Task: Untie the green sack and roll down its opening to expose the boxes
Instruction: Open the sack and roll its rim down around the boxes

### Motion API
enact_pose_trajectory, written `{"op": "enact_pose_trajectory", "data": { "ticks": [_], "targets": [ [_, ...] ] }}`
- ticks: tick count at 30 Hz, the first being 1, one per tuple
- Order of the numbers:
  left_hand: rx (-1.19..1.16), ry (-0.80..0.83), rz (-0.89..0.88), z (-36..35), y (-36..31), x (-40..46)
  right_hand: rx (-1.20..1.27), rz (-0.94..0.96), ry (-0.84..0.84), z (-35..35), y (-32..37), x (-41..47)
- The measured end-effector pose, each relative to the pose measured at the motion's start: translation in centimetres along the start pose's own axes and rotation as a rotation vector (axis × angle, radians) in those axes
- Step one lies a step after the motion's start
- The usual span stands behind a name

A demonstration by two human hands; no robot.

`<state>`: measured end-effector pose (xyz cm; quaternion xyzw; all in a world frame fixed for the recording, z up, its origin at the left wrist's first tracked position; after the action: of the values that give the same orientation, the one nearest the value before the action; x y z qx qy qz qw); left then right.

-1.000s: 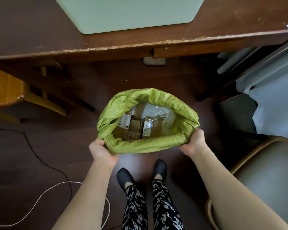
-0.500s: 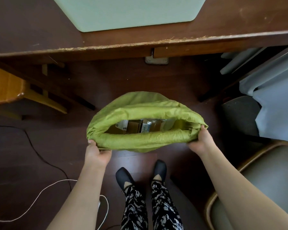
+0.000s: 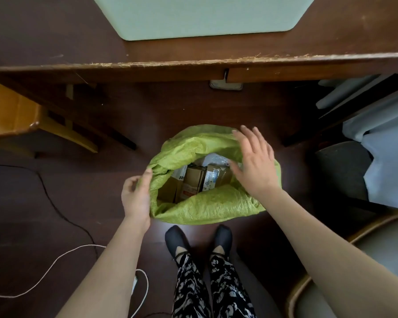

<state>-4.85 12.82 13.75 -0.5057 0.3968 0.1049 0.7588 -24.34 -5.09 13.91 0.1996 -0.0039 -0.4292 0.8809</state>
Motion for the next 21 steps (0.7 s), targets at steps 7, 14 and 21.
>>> {"op": "enact_pose_trajectory", "data": {
  "ticks": [7, 14, 21],
  "targets": [
    [-0.033, 0.076, 0.153, 0.7, 0.3, 2.3, 0.114, -0.064, 0.341, -3.0, 2.7, 4.7],
    [-0.097, 0.127, 0.367, 3.2, -0.7, 4.6, 0.693, -0.337, 0.669, -0.2, 1.7, 8.4],
    [0.178, -0.009, 0.549, 4.1, 1.1, 8.1, 1.018, -0.671, 0.530, -1.1, 0.9, 11.2]
  ]
}}
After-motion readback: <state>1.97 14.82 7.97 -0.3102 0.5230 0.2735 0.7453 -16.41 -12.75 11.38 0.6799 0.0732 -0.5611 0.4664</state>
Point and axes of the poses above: each hand's wrist, its own x-axis towards the middle knuckle, its own z-axis out of the back of the hand, y = z × x, the point moved 1 cm from there along x, towards the middle knuckle, and after that the axes turned 7 degrees about y, right-handed, at the moved point
